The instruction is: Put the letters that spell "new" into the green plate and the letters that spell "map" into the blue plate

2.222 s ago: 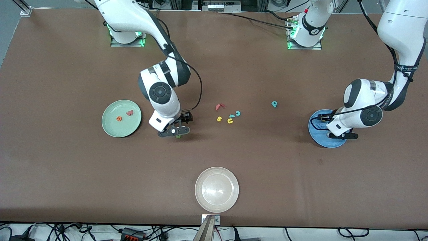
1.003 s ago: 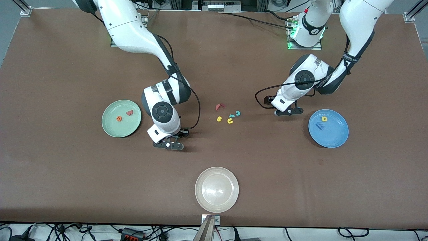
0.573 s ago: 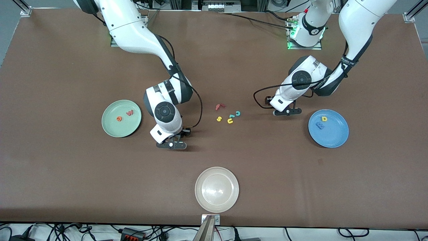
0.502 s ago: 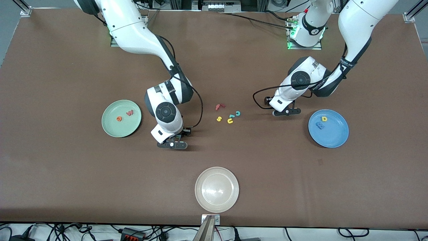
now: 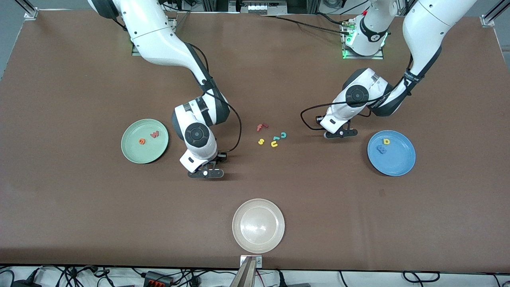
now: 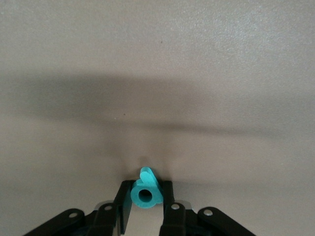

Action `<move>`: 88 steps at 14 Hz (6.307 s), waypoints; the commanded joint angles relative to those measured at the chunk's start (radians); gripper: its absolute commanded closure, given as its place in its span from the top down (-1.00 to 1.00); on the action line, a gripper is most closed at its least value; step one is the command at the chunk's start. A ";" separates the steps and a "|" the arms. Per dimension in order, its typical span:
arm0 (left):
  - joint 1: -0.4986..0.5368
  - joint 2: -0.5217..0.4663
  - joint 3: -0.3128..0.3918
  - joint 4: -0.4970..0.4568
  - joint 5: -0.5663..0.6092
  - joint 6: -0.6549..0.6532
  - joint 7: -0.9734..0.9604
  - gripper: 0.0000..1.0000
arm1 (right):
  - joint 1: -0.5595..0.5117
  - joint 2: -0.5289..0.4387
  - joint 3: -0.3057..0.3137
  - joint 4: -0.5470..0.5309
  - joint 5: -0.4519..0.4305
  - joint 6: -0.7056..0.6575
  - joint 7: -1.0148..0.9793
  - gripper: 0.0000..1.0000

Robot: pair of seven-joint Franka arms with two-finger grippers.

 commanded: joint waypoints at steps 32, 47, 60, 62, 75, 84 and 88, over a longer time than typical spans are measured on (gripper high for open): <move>0.302 0.025 -0.028 0.564 0.130 -0.610 0.805 1.00 | -0.245 -0.330 -0.142 -0.502 -0.001 -0.199 -0.512 -0.67; -0.139 -0.331 0.473 0.908 -0.347 -1.021 0.937 1.00 | -0.258 -0.422 -0.246 -0.023 0.014 -0.586 -0.424 1.00; -0.387 -0.538 0.772 0.583 -0.445 -0.776 0.943 1.00 | -0.698 -0.658 0.090 0.073 -0.009 -0.614 -0.435 1.00; -0.387 -0.540 0.771 0.593 -0.445 -0.811 0.935 1.00 | -0.708 -0.661 0.105 0.071 -0.057 -0.614 -0.459 1.00; -0.396 -0.541 0.751 0.639 -0.406 -0.856 0.944 1.00 | -0.763 -0.837 0.188 -0.169 -0.139 -0.600 -0.458 1.00; -0.397 -0.538 0.751 0.655 -0.406 -0.857 0.944 1.00 | -0.766 -0.884 0.188 -0.243 -0.147 -0.565 -0.463 1.00; -0.396 -0.540 0.751 0.653 -0.406 -0.861 0.944 1.00 | -0.766 -0.882 0.190 -0.243 -0.147 -0.565 -0.466 1.00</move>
